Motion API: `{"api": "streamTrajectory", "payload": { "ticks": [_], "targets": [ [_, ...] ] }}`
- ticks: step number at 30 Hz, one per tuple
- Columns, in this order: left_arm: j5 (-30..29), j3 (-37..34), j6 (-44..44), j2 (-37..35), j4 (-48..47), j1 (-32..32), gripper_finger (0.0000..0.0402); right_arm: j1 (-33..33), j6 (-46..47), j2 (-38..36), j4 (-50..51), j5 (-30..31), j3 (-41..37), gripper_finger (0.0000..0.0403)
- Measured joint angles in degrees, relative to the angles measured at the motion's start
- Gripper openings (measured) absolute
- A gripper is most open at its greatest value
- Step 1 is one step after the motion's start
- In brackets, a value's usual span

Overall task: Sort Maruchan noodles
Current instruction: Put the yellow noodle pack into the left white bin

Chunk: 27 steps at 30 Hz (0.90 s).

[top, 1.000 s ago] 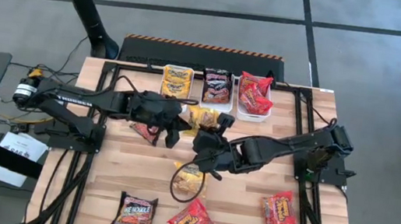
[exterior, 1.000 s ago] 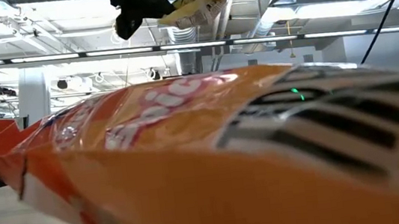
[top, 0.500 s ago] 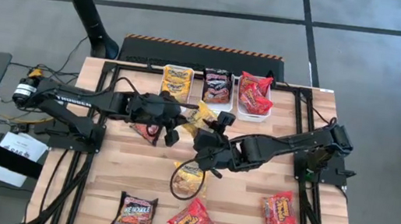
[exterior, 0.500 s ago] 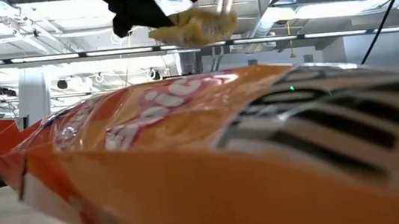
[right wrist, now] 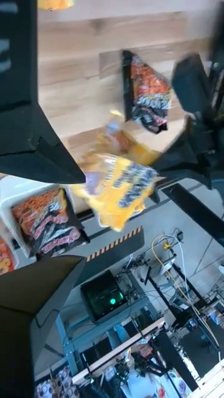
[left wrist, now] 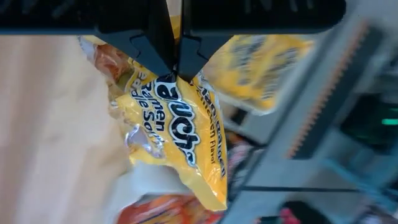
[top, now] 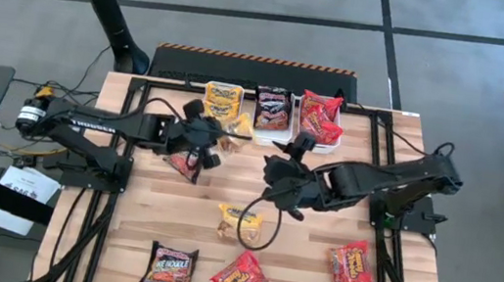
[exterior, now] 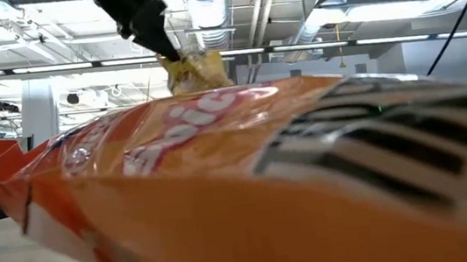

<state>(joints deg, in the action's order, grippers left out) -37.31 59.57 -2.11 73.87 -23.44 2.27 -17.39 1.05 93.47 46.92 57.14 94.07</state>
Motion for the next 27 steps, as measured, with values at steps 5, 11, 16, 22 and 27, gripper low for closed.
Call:
{"api": "streamTrajectory", "payload": {
  "ticks": [5, 11, 16, 22, 27],
  "targets": [
    [-4.2, 0.0, -10.5, 0.0, -2.2, 5.4, 0.0000, 0.0, 0.0, -1.7, 3.0, 0.0, 0.0, 0.0221],
    [0.4, 0.0, -21.9, 0.0, -2.8, 14.3, 0.0000, 0.7, 0.0, -2.5, 5.2, 0.0, 0.0, 0.0221],
    [10.3, 0.0, -30.2, 0.4, -3.1, 21.2, 0.0000, 2.6, -0.1, -2.5, 7.6, 0.0, 0.0, 0.0221],
    [16.0, 0.0, -37.7, 0.9, -3.4, 27.3, 0.0000, 6.6, -0.1, -2.5, 8.8, 0.0, 0.0, 0.0221],
    [21.2, 0.0, -42.1, 3.2, -3.2, 30.5, 0.0000, 8.7, 0.0, -2.5, 8.8, 0.0, 0.0, 0.0221]
  ]
}}
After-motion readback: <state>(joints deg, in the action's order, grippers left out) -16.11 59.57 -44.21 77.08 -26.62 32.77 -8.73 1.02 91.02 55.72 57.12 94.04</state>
